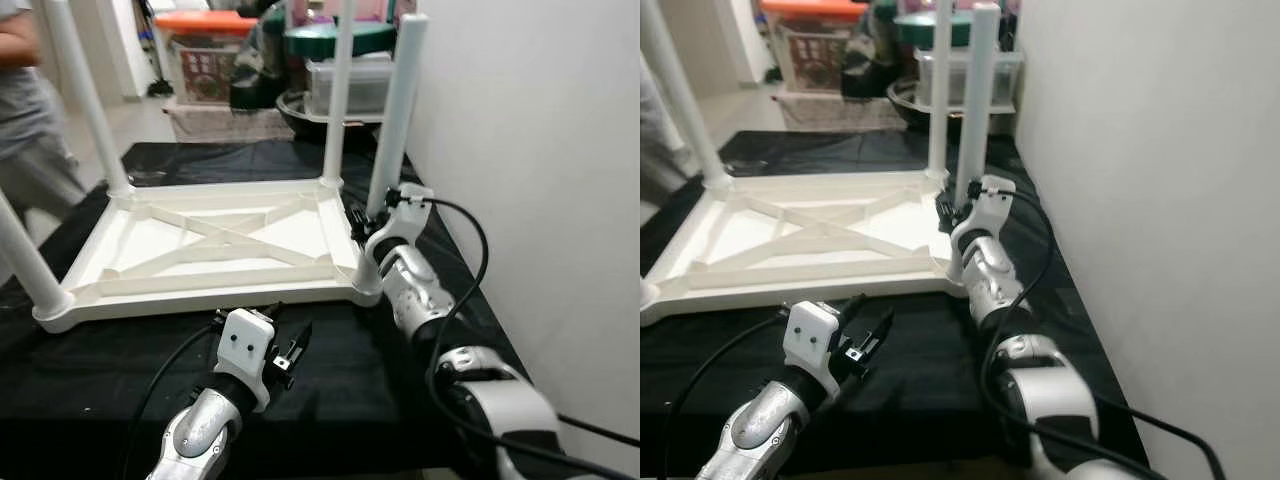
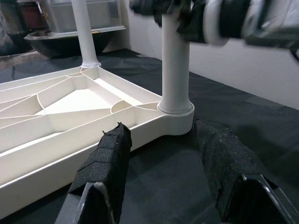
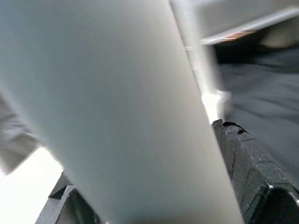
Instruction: Building children table
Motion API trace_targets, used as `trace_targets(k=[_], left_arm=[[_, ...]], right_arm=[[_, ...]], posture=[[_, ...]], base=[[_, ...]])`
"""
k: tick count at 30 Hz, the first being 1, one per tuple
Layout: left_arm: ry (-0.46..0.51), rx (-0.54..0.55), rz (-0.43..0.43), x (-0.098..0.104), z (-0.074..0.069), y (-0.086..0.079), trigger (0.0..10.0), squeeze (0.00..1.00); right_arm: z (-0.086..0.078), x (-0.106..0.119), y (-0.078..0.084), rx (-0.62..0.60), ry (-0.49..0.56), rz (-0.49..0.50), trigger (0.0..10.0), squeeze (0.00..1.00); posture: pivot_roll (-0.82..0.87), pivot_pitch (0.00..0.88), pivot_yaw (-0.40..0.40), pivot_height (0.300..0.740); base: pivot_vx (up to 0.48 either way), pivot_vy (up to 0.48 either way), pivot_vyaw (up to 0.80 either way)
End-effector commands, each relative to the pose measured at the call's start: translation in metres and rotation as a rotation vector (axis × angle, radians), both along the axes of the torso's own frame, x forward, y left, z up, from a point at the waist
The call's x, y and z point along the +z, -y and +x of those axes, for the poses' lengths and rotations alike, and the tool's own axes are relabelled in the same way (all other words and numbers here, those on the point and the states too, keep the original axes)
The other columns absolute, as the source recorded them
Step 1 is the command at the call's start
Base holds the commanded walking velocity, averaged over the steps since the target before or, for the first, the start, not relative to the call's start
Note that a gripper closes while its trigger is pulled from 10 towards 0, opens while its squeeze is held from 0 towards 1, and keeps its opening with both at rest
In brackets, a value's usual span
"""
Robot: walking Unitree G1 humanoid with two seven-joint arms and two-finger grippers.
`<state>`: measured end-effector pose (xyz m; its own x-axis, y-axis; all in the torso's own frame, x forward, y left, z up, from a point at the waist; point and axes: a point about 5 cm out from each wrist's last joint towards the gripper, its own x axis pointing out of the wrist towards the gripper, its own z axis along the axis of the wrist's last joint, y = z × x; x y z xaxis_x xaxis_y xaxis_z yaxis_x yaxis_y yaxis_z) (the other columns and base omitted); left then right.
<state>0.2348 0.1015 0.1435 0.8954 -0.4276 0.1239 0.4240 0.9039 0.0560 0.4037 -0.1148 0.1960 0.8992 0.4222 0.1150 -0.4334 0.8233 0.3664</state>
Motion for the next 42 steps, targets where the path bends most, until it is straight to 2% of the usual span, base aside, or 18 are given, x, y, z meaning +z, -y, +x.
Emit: trace_targets(k=[1, 3, 7, 8, 15, 21, 22, 24, 28, 30, 31, 32, 33, 34, 35, 36, 38, 42], left_arm=[[-0.012, -0.001, 0.007, -0.003, 0.0, 0.0, 10.0, 0.0], [-0.012, -0.002, 0.007, -0.003, 0.0, 0.0, 10.0, 0.0], [-0.011, -0.002, 0.008, -0.003, 0.0, 0.0, 10.0, 0.0], [-0.011, -0.001, 0.008, -0.003, 0.0, 0.0, 10.0, 0.0], [-0.01, -0.007, 0.006, -0.002, -0.001, 0.003, 10.0, 0.0], [-0.012, -0.01, 0.005, -0.003, -0.001, 0.004, 10.0, 0.0], [-0.011, -0.01, 0.004, -0.003, -0.001, 0.005, 10.0, 0.0], [-0.011, -0.01, 0.004, -0.003, -0.001, 0.005, 10.0, 0.0], [-0.01, -0.009, 0.004, -0.002, -0.001, 0.005, 10.0, 0.0], [-0.009, -0.007, 0.003, -0.002, -0.001, 0.004, 10.0, 0.0], [-0.009, -0.007, 0.003, -0.002, -0.001, 0.004, 10.0, 0.0], [-0.01, -0.008, 0.003, -0.003, -0.001, 0.004, 10.0, 0.0], [-0.01, -0.008, 0.003, -0.003, -0.001, 0.004, 10.0, 0.0], [-0.011, -0.009, 0.004, -0.003, -0.001, 0.004, 10.0, 0.0], [-0.011, -0.009, 0.004, -0.003, -0.001, 0.004, 10.0, 0.0], [-0.011, -0.01, 0.004, -0.003, -0.001, 0.004, 10.0, 0.0], [-0.012, -0.012, 0.006, -0.004, -0.001, 0.004, 10.0, 0.0], [-0.01, -0.01, 0.008, -0.004, -0.001, 0.004, 10.0, 0.0]], right_arm=[[-0.005, 0.002, -0.015, 0.238, 0.018, 0.013, 10.0, 0.0], [-0.015, 0.001, -0.013, 0.455, 0.056, -0.022, 10.0, 0.0], [-0.026, 0.0, -0.014, 0.646, 0.09, -0.062, 10.0, 0.0], [-0.035, -0.003, -0.017, 0.814, 0.106, -0.103, 10.0, 0.0], [-0.048, -0.006, -0.026, 1.075, 0.111, -0.102, 10.0, 0.0], [-0.052, -0.008, -0.03, 1.143, 0.111, -0.1, 9.5, 0.0], [-0.048, -0.011, -0.034, 1.062, 0.099, -0.129, 0.0, 0.0], [-0.048, -0.011, -0.034, 1.062, 0.099, -0.129, 0.0, 0.0], [-0.041, -0.018, -0.037, 0.893, 0.087, -0.168, 0.0, 0.0], [-0.025, -0.022, -0.035, 0.577, 0.037, -0.218, 0.0, 0.0], [-0.025, -0.022, -0.035, 0.577, 0.037, -0.218, 0.0, 0.0], [-0.017, -0.023, -0.03, 0.39, 0.005, -0.229, 0.0, 0.0], [-0.017, -0.023, -0.03, 0.39, 0.005, -0.229, 0.0, 0.0], [-0.008, -0.025, -0.018, 0.146, -0.051, -0.241, 0.0, 0.0], [-0.008, -0.025, -0.018, 0.146, -0.051, -0.241, 0.0, 0.0], [-0.002, -0.029, 0.005, -0.163, -0.116, -0.257, 0.0, 0.0], [-0.003, -0.036, 0.034, -0.507, -0.199, -0.254, 0.0, 0.0], [-0.009, -0.045, 0.04, -0.674, -0.277, -0.221, 0.0, 0.0]], posture=[[-0.03, 0.0, -0.038, 0.74], [-0.03, 0.0, -0.038, 0.74], [-0.03, 0.0, -0.038, 0.74], [-0.03, 0.0, -0.038, 0.74], [-0.02, 0.0, -0.046, 0.74], [-0.02, 0.0, -0.045, 0.74], [-0.02, 0.0, -0.047, 0.74], [-0.02, 0.0, -0.047, 0.74], [-0.03, 0.0, -0.051, 0.74], [-0.05, 0.0, -0.042, 0.74], [-0.05, 0.0, -0.042, 0.74], [-0.05, 0.0, -0.038, 0.74], [-0.05, 0.0, -0.038, 0.74], [-0.05, 0.0, -0.039, 0.74], [-0.05, 0.0, -0.039, 0.74], [-0.05, 0.0, -0.034, 0.74], [-0.05, 0.0, -0.037, 0.74], [-0.05, 0.0, -0.037, 0.74]], base=[[0.0, 0.0, 0.0], [0.0, 0.0, 0.0], [0.0, 0.0, 0.0], [0.0, 0.0, 0.0], [0.0, 0.0, 0.0], [0.0, 0.0, 0.0], [0.0, 0.0, 0.0], [0.0, 0.0, 0.0], [0.0, 0.0, 0.0], [0.0, 0.0, 0.0], [0.0, 0.0, 0.0], [0.0, 0.0, 0.0], [0.0, 0.0, 0.0], [0.0, 0.0, 0.0], [0.0, 0.0, 0.0], [0.0, 0.0, 0.0], [0.0, 0.0, 0.0], [0.0, 0.0, 0.0]])
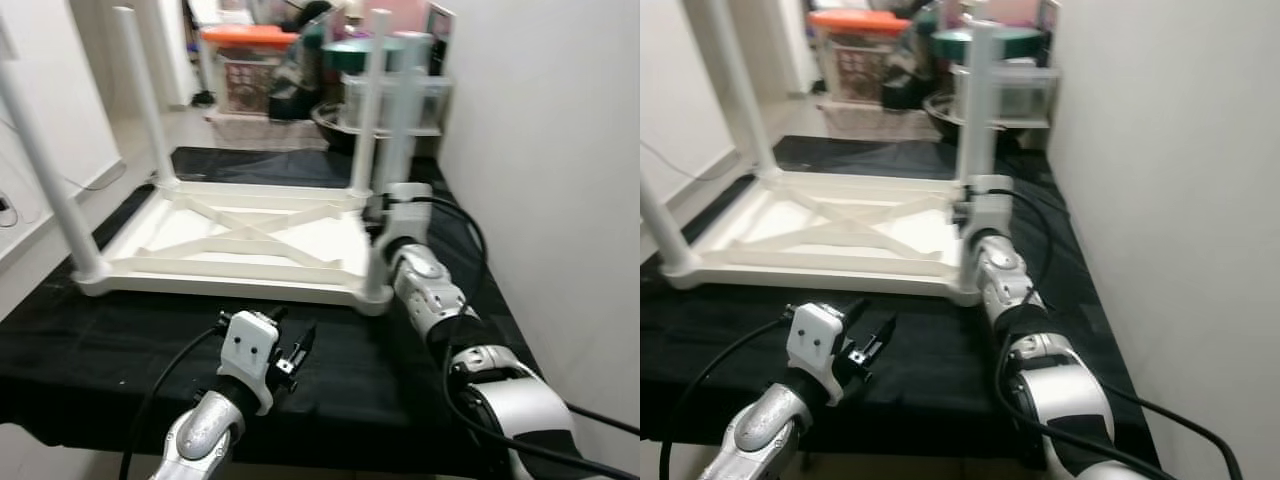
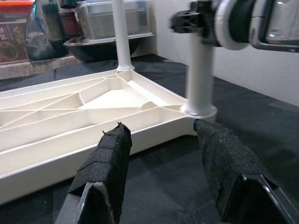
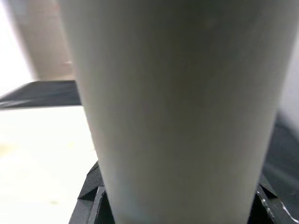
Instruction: Building children table
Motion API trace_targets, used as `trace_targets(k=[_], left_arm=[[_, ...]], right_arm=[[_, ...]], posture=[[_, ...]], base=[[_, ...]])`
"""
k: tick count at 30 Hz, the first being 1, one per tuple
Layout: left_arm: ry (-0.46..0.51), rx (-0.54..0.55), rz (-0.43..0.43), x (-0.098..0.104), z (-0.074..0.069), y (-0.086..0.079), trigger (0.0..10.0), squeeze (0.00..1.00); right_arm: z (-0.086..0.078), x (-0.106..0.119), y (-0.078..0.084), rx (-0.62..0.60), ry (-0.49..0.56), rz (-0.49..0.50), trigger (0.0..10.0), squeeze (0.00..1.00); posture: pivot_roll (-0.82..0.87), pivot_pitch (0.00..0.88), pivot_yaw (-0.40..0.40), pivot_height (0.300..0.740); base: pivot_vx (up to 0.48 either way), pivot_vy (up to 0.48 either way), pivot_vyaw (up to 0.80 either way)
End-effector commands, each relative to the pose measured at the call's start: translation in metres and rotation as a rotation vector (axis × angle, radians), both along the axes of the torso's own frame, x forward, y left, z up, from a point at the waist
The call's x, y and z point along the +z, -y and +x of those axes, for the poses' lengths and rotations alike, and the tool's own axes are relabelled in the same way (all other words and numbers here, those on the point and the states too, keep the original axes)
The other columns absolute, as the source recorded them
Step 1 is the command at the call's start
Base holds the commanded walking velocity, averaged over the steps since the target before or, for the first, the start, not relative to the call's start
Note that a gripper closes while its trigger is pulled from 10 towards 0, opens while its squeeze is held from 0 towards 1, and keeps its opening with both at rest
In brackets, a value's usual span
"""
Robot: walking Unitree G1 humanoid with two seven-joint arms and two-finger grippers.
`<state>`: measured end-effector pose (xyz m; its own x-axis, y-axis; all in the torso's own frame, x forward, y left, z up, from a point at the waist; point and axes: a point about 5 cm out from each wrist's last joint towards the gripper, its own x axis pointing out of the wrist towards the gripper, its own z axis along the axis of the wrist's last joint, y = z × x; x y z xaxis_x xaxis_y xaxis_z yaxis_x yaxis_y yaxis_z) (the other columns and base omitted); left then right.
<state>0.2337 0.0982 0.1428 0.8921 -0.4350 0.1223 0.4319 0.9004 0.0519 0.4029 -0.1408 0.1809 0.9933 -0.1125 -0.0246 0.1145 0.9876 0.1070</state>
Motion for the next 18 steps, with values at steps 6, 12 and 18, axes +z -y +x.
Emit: trace_targets(k=[6, 12, 18], left_arm=[[-0.007, -0.001, 0.011, -0.003, 0.0, 0.001, 10.0, 0.0], [-0.006, -0.002, 0.009, -0.003, -0.001, 0.001, 10.0, 0.0], [-0.007, -0.002, 0.008, -0.003, -0.001, 0.002, 10.0, 0.0]], right_arm=[[-0.011, -0.033, 0.004, -0.153, -0.151, 0.116, 0.0, 0.0], [-0.008, -0.027, -0.021, -0.027, -0.092, 0.188, 10.0, 1.0], [-0.006, -0.011, -0.04, 0.116, 0.018, 0.207, 10.0, 1.0]], posture=[[-0.05, 0.0, -0.035, 0.74], [-0.05, 0.0, -0.04, 0.74], [-0.05, 0.0, -0.04, 0.74]], base=[[0.0, 0.0, 0.0], [0.0, 0.0, 0.0], [0.0, 0.0, 0.0]])
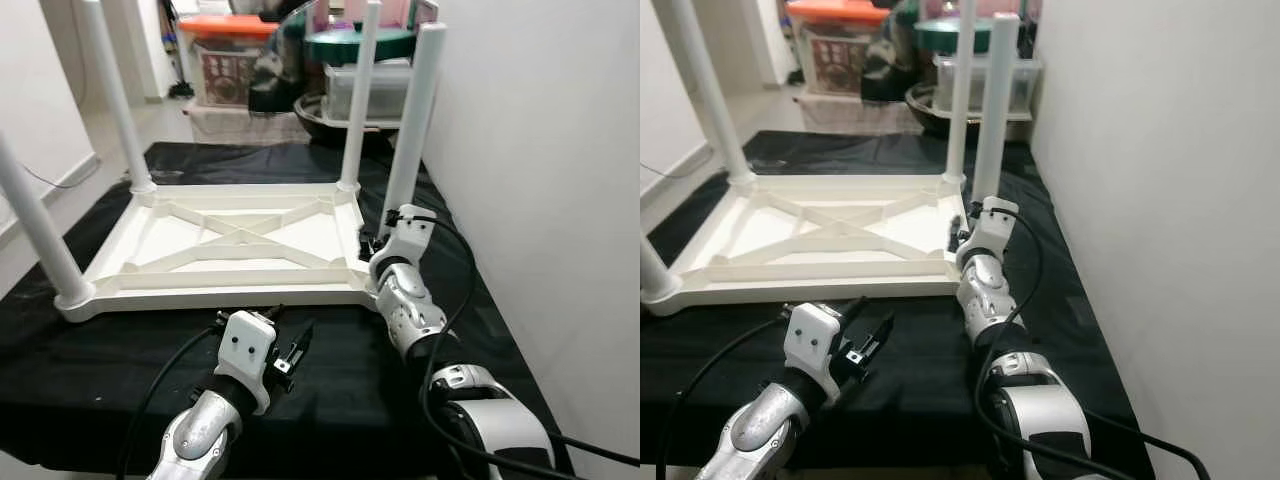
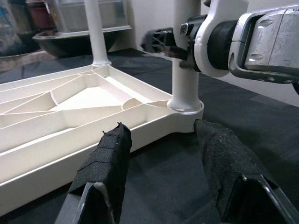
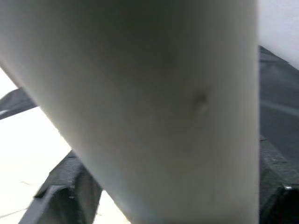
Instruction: Building children table
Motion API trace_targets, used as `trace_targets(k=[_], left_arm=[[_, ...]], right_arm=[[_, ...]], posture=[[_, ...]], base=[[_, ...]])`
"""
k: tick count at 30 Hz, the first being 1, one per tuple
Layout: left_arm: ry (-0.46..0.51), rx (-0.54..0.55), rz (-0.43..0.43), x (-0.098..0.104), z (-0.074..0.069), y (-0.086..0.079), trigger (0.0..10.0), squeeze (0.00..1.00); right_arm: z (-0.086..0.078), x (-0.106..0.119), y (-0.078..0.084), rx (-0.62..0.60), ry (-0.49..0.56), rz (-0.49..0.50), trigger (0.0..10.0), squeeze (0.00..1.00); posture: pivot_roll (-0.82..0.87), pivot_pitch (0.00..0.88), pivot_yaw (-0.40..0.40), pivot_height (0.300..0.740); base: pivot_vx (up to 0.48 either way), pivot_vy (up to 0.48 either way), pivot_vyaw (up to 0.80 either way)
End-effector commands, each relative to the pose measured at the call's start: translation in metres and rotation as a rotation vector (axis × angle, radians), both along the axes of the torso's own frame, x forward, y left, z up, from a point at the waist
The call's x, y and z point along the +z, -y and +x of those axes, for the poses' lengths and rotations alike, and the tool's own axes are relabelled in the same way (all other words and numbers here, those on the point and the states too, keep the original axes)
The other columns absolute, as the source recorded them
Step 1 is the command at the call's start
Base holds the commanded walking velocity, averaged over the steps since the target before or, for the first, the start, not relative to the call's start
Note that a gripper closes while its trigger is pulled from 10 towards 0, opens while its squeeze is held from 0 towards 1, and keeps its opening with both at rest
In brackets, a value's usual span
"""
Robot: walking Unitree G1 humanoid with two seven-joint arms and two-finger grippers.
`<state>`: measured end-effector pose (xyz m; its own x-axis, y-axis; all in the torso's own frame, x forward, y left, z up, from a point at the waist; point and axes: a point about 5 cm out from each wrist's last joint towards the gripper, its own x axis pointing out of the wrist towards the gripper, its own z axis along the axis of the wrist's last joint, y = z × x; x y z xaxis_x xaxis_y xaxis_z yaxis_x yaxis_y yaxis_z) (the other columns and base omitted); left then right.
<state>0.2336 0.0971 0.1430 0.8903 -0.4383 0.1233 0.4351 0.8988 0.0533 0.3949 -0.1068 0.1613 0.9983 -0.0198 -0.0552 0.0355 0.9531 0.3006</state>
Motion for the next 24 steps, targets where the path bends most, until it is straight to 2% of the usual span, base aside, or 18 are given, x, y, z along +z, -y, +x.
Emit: trace_targets(k=[1, 2, 3, 4, 5, 7, 8, 11, 15, 17, 19, 24], left_arm=[[-0.009, 0.002, 0.007, -0.003, -0.001, 0.001, 10.0, 0.0], [-0.008, 0.002, 0.007, -0.003, -0.001, 0.001, 10.0, 0.0], [-0.008, 0.003, 0.007, -0.003, 0.0, 0.0, 10.0, 0.0], [-0.008, 0.003, 0.007, -0.003, 0.0, 0.0, 10.0, 0.0], [-0.007, 0.005, 0.007, -0.002, 0.0, 0.0, 10.0, 0.0], [-0.008, 0.004, 0.009, -0.002, 0.0, -0.001, 10.0, 0.0], [-0.008, 0.004, 0.009, -0.002, 0.0, -0.001, 10.0, 0.0], [-0.008, -0.001, 0.011, -0.002, 0.0, 0.001, 10.0, 0.0], [-0.006, 0.002, 0.012, -0.002, 0.0, -0.001, 10.0, 0.0], [-0.006, 0.002, 0.012, -0.002, 0.0, -0.001, 10.0, 0.0], [-0.006, 0.009, 0.014, -0.002, 0.0, -0.003, 10.0, 0.0], [-0.005, 0.01, 0.014, -0.001, 0.001, -0.003, 10.0, 0.0]], right_arm=[[0.002, 0.009, -0.006, 0.028, 0.038, 0.009, 10.0, 1.0], [0.003, 0.013, -0.009, 0.1, 0.066, 0.022, 10.0, 0.0], [0.004, 0.019, -0.013, 0.246, 0.099, 0.047, 10.0, 0.0], [0.004, 0.019, -0.013, 0.246, 0.099, 0.047, 10.0, 0.0], [0.004, 0.026, -0.016, 0.414, 0.136, 0.054, 10.0, 0.0], [0.002, 0.035, -0.018, 0.636, 0.172, 0.064, 10.0, 0.0], [0.002, 0.035, -0.018, 0.636, 0.172, 0.064, 10.0, 0.0], [-0.003, 0.044, -0.012, 0.865, 0.206, 0.05, 10.0, 0.0], [-0.006, 0.046, -0.011, 0.956, 0.223, 0.028, 10.0, 0.0], [-0.006, 0.046, -0.011, 0.956, 0.223, 0.028, 10.0, 0.0], [-0.006, 0.043, -0.013, 0.959, 0.224, -0.035, 10.0, 0.0], [-0.005, 0.042, -0.014, 0.944, 0.215, -0.037, 10.0, 0.0]], posture=[[-0.05, 0.0, -0.04, 0.74], [-0.05, 0.0, -0.042, 0.74], [-0.05, 0.0, -0.042, 0.74], [-0.05, 0.0, -0.042, 0.74], [-0.05, 0.0, -0.035, 0.74], [-0.05, 0.0, -0.035, 0.74], [-0.05, 0.0, -0.035, 0.74], [-0.02, 0.0, -0.037, 0.74], [-0.02, 0.0, -0.037, 0.74], [-0.02, 0.0, -0.037, 0.74], [-0.02, 0.0, -0.04, 0.74], [-0.02, 0.0, -0.04, 0.74]], base=[[0.0, 0.0, 0.0], [0.0, 0.0, 0.0], [0.0, 0.0, 0.0], [0.0, 0.0, 0.0], [0.0, 0.0, 0.0], [0.0, 0.0, 0.0], [0.0, 0.0, 0.0], [0.0, 0.0, 0.0], [0.0, 0.0, 0.0], [0.0, 0.0, 0.0], [0.0, 0.0, 0.0], [0.0, 0.0, 0.0]])
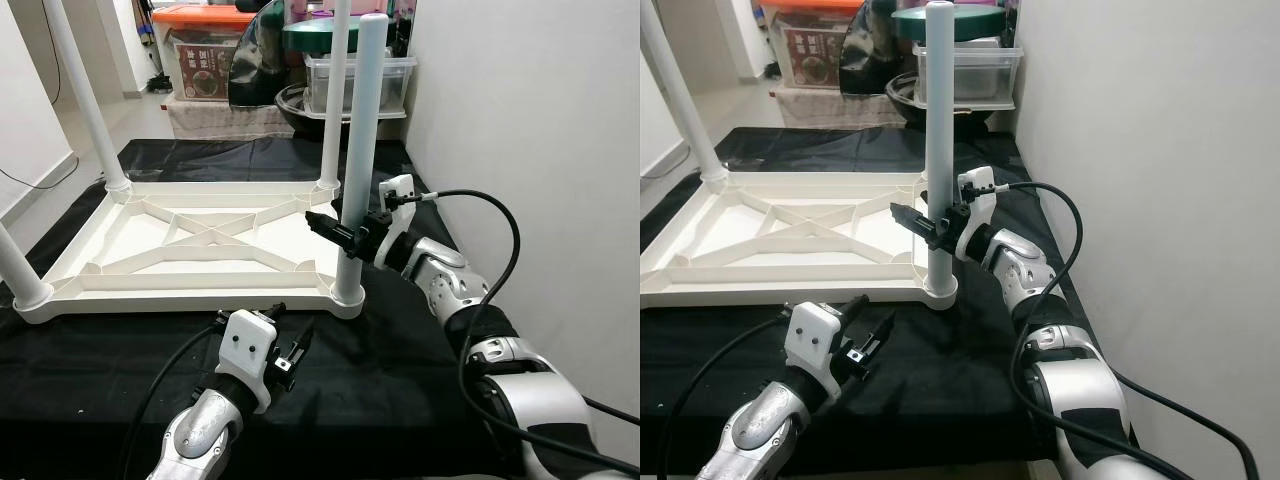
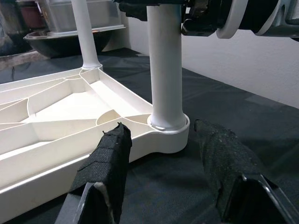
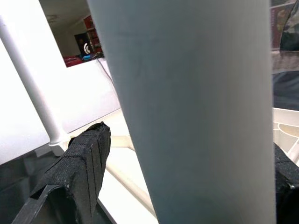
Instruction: Building children table
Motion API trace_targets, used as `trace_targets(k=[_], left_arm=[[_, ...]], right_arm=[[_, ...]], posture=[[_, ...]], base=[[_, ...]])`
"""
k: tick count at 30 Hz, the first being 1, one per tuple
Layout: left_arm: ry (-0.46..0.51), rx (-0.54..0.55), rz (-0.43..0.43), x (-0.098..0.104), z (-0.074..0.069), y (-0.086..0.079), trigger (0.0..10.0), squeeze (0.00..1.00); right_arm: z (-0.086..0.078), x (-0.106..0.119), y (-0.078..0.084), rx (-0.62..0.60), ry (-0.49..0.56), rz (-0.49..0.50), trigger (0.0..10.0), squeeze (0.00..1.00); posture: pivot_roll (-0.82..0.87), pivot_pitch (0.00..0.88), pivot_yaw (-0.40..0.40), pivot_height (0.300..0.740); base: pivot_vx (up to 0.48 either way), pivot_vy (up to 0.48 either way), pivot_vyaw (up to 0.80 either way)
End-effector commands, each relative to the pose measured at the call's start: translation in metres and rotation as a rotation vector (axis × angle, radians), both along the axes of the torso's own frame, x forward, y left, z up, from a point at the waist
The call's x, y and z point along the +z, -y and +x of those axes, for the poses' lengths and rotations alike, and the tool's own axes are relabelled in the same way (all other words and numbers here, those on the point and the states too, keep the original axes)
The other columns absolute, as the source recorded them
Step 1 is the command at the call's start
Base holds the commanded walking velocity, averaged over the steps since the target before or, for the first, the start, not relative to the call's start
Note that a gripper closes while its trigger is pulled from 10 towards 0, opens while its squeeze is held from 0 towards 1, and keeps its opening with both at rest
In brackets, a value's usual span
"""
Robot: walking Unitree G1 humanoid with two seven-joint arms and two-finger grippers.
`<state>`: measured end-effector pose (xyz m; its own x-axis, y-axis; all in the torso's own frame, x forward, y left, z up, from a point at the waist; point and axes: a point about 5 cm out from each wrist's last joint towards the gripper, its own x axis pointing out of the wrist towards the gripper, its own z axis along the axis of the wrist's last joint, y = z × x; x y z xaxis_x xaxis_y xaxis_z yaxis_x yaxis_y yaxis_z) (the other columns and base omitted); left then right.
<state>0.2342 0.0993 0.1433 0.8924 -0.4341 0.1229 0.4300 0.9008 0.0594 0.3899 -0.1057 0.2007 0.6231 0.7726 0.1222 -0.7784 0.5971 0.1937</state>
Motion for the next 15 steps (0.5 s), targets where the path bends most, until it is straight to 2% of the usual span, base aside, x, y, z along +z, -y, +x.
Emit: trace_targets(k=[1, 2, 3, 4, 5, 7, 9, 12, 14, 15], left_arm=[[-0.008, 0.005, 0.009, -0.002, 0.0, -0.001, 10.0, 0.0], [-0.008, 0.004, 0.008, -0.002, 0.0, -0.001, 10.0, 0.0], [-0.008, 0.004, 0.008, -0.002, 0.0, -0.001, 10.0, 0.0], [-0.009, 0.003, 0.007, -0.002, 0.0, 0.0, 10.0, 0.0], [-0.009, 0.003, 0.007, -0.002, 0.0, 0.0, 10.0, 0.0], [-0.009, 0.002, 0.006, -0.003, 0.0, 0.0, 10.0, 0.0], [-0.009, 0.003, 0.006, -0.003, 0.0, 0.0, 10.0, 0.0], [-0.009, 0.005, 0.007, -0.003, 0.0, -0.001, 10.0, 0.0], [-0.009, 0.006, 0.007, -0.003, 0.0, -0.001, 10.0, 0.0], [-0.009, 0.007, 0.007, -0.003, 0.0, -0.001, 10.0, 0.0]], right_arm=[[0.0, 0.002, -0.013, 0.038, 0.006, -0.014, 10.0, 0.0], [-0.002, -0.002, -0.016, 0.06, -0.007, -0.02, 9.4, 0.0], [-0.002, -0.002, -0.016, 0.06, -0.007, -0.02, 9.4, 0.0], [-0.008, -0.006, -0.018, 0.159, -0.01, -0.01, 10.0, 0.0], [-0.008, -0.006, -0.018, 0.159, -0.01, -0.01, 10.0, 0.0], [-0.019, -0.008, -0.021, 0.339, -0.004, -0.005, 10.0, 0.0], [-0.021, -0.008, -0.021, 0.376, 0.0, -0.008, 10.0, 0.0], [-0.02, -0.006, -0.021, 0.372, 0.014, -0.023, 10.0, 0.0], [-0.017, -0.006, -0.021, 0.332, 0.007, -0.028, 10.0, 0.0], [-0.014, -0.005, -0.021, 0.274, 0.012, -0.047, 10.0, 0.0]], posture=[[-0.02, 0.0, -0.04, 0.74], [-0.02, 0.0, -0.04, 0.74], [-0.02, 0.0, -0.04, 0.74], [-0.02, 0.0, -0.039, 0.74], [-0.02, 0.0, -0.039, 0.74], [-0.02, 0.0, -0.039, 0.74], [-0.02, 0.0, -0.039, 0.74], [-0.02, 0.0, -0.039, 0.74], [-0.02, 0.0, -0.039, 0.74], [-0.02, 0.0, -0.039, 0.74]], base=[[0.0, 0.0, 0.0], [0.0, 0.0, 0.0], [0.0, 0.0, 0.0], [0.0, 0.0, 0.0], [0.0, 0.0, 0.0], [0.0, 0.0, 0.0], [0.0, 0.0, 0.0], [0.0, 0.0, 0.0], [0.0, 0.0, 0.0], [0.0, 0.0, 0.0]])
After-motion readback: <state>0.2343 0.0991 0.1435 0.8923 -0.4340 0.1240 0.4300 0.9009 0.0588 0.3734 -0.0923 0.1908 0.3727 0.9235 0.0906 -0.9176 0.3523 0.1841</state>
